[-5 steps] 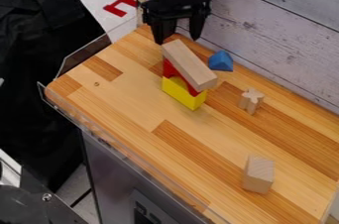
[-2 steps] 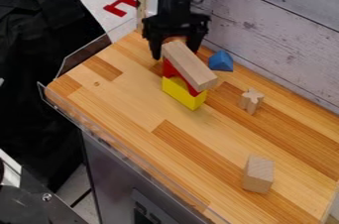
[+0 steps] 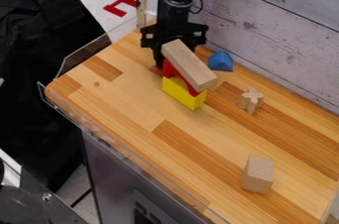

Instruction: Put the green cube on top of the block

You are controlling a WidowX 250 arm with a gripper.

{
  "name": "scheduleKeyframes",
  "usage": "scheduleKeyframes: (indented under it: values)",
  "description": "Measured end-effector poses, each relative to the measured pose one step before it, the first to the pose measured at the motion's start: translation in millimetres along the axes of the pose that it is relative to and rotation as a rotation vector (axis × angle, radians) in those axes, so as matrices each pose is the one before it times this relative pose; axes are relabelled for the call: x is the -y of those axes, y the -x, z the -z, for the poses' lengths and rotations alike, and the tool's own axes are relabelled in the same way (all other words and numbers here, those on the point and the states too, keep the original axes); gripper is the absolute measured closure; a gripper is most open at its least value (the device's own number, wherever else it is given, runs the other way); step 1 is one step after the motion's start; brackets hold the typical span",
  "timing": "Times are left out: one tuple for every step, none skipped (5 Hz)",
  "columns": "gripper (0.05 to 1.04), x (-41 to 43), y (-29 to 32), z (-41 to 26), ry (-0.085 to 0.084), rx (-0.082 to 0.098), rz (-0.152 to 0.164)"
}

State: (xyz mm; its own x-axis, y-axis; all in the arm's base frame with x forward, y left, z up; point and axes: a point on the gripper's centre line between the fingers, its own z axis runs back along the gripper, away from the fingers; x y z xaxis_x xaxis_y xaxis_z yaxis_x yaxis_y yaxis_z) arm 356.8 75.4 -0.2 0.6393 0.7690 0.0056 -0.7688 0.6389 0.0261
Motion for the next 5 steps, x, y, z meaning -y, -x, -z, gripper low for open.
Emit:
scheduleKeyframes:
  values:
    - [0.516,-6.26,7.12,-1.95,0.0011,-0.0229,0.0034]
    - [0.516,-6.95,-0.36,-15.54,0.0419,0.0103,-0.0184]
    - [0.516,-9.28,-1.35,-17.17,0.0405,0.0266,-0.004]
    - [0.516,-7.64,-3.48,-19.63,0.0271,0.0348,0.0022]
    - [0.516,-2.33,-0.74,-16.44,0.0157,0.0285,0.0096]
